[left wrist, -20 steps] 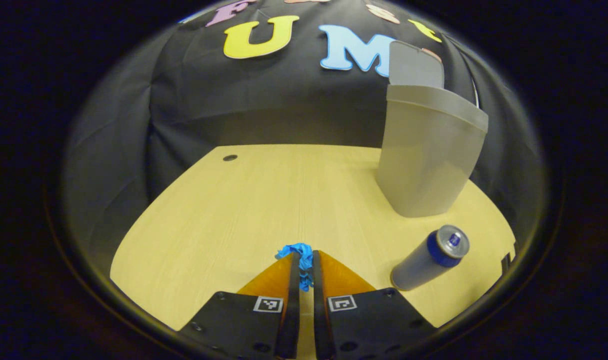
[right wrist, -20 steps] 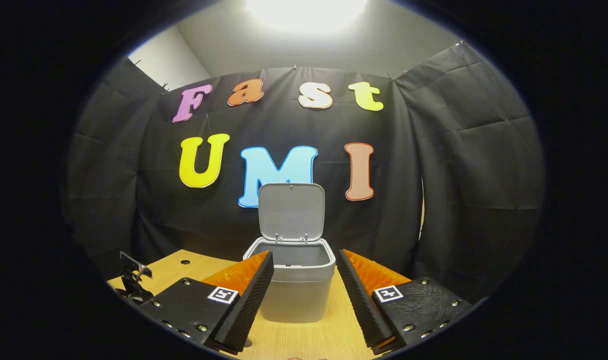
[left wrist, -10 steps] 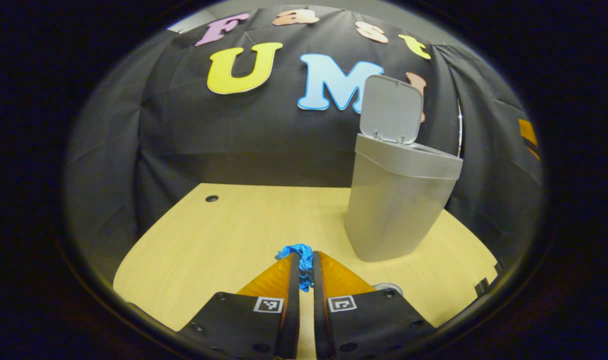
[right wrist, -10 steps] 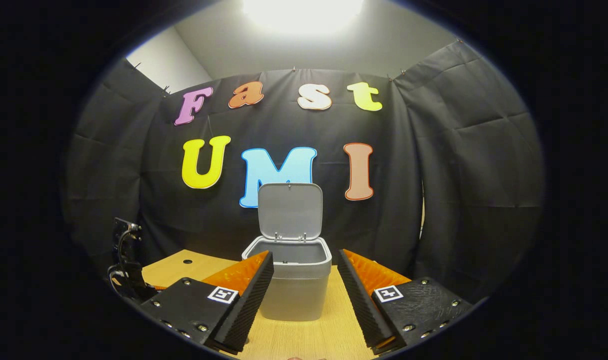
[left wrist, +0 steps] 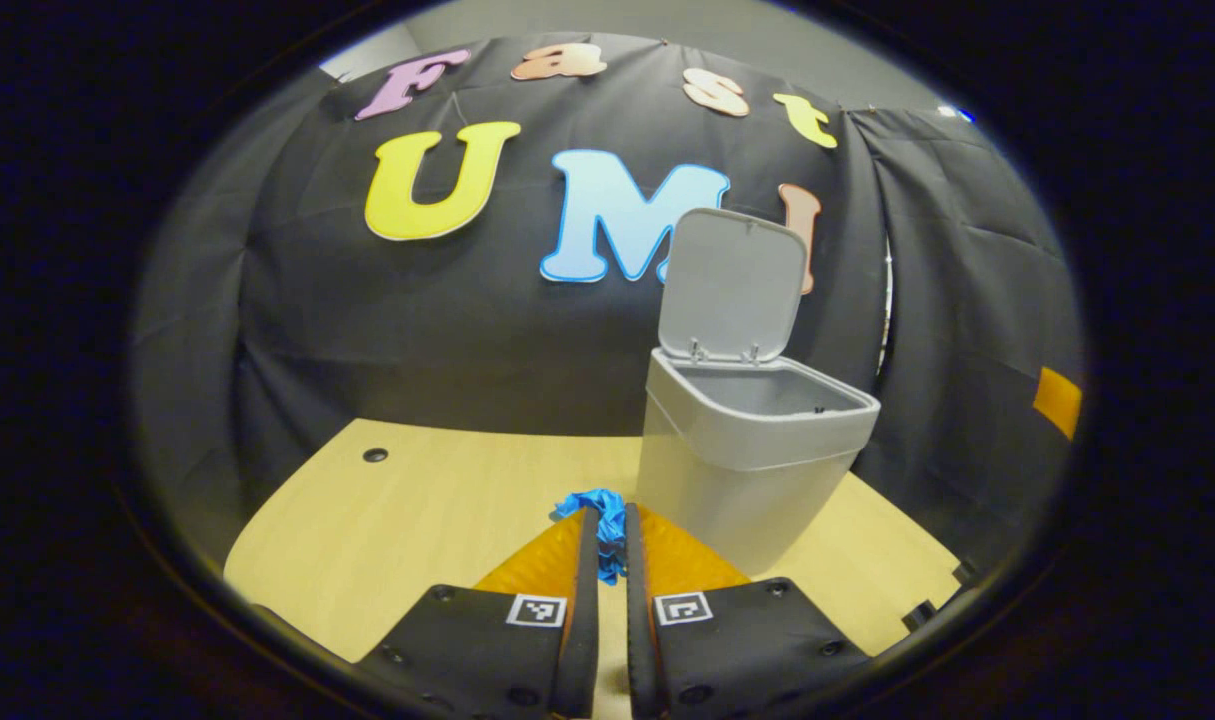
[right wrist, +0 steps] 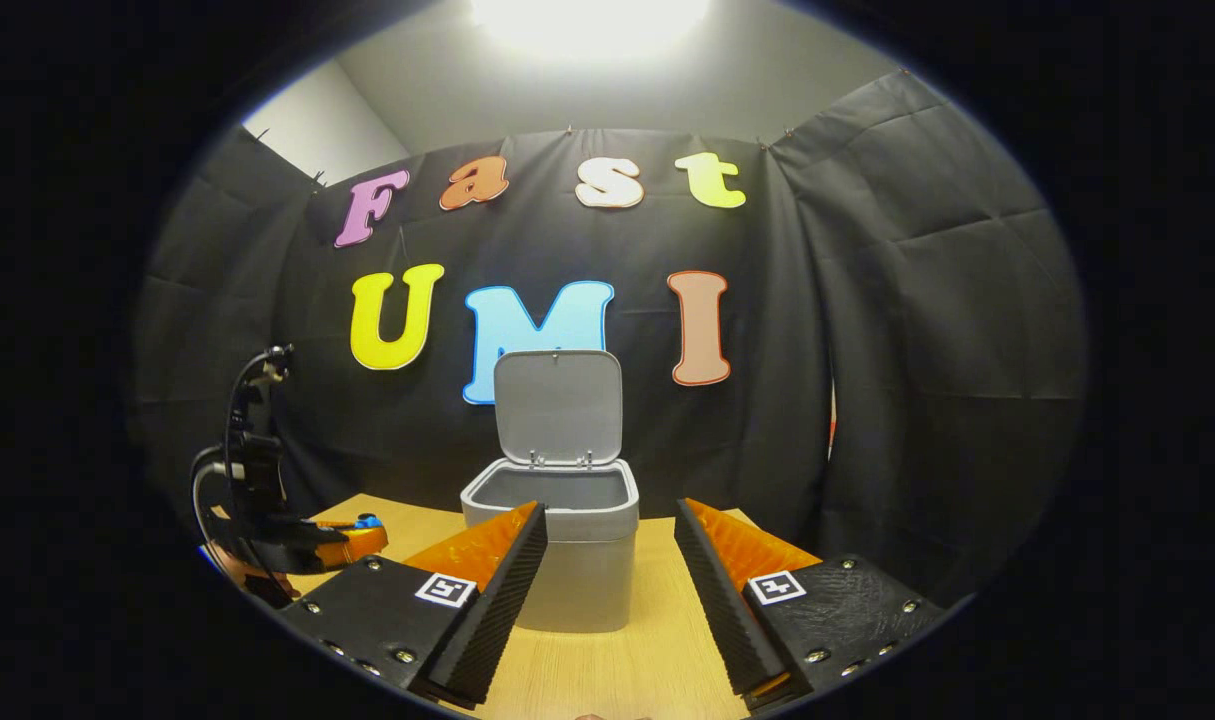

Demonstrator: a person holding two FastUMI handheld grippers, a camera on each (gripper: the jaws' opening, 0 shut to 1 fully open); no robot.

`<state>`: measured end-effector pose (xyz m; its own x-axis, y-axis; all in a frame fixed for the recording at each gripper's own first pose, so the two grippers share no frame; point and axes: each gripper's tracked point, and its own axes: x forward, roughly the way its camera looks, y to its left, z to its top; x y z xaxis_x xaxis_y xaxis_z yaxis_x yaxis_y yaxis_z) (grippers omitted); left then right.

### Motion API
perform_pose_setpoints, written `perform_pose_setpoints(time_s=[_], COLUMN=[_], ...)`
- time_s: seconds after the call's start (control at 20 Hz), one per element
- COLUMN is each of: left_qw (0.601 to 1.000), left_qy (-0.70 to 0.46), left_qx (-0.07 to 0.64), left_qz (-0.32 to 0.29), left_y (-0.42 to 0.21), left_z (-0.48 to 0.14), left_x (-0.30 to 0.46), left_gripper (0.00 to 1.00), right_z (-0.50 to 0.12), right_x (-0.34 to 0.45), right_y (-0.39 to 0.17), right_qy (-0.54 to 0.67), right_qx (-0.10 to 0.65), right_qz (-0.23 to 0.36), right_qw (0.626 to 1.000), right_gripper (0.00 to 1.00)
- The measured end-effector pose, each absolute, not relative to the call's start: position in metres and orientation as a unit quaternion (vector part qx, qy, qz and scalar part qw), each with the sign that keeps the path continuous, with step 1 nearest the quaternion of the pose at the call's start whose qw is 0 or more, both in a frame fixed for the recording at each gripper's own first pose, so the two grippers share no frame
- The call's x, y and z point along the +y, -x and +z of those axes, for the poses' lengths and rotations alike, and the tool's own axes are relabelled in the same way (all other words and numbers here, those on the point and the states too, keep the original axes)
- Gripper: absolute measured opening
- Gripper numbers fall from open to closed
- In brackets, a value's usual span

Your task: Press the lid of the desktop garbage bin to open it, pick up the crumpled paper on the desktop and throw it into the bin, then pick up the pop can on the desktop and drop it into the bin, and finally close the garbage bin lid.

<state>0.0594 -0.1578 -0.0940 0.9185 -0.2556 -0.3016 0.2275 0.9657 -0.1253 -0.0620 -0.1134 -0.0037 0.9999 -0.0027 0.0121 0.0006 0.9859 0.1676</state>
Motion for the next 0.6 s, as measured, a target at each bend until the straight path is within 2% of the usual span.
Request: perform_pose_setpoints(time_s=[0.05, 0.1, 0.45, 0.5, 0.6], left_qw=[0.979, 0.979, 0.979, 0.979, 0.979], left_qy=[0.045, 0.045, 0.055, 0.054, 0.049], left_qx=[0.153, 0.149, 0.113, 0.11, 0.102], left_qz=[-0.128, -0.134, -0.16, -0.163, -0.17], left_y=[-0.064, -0.07, -0.101, -0.105, -0.117], left_z=[-0.087, -0.081, -0.042, -0.039, -0.034], left_x=[-0.166, -0.173, -0.221, -0.227, -0.244], left_gripper=[0.21, 0.18, 0.2, 0.17, 0.2], right_z=[-0.006, -0.007, -0.015, -0.015, -0.016], right_x=[-0.115, -0.117, -0.128, -0.13, -0.134], right_y=[0.061, 0.058, 0.042, 0.039, 0.033], right_qy=[-0.087, -0.09, -0.081, -0.082, -0.083], right_qx=[-0.005, -0.004, 0.002, 0.003, 0.006], right_qz=[-0.002, -0.002, 0.0, 0.003, 0.006], right_qw=[0.996, 0.996, 0.997, 0.997, 0.997], right_gripper=[0.84, 0.84, 0.84, 0.84, 0.84])
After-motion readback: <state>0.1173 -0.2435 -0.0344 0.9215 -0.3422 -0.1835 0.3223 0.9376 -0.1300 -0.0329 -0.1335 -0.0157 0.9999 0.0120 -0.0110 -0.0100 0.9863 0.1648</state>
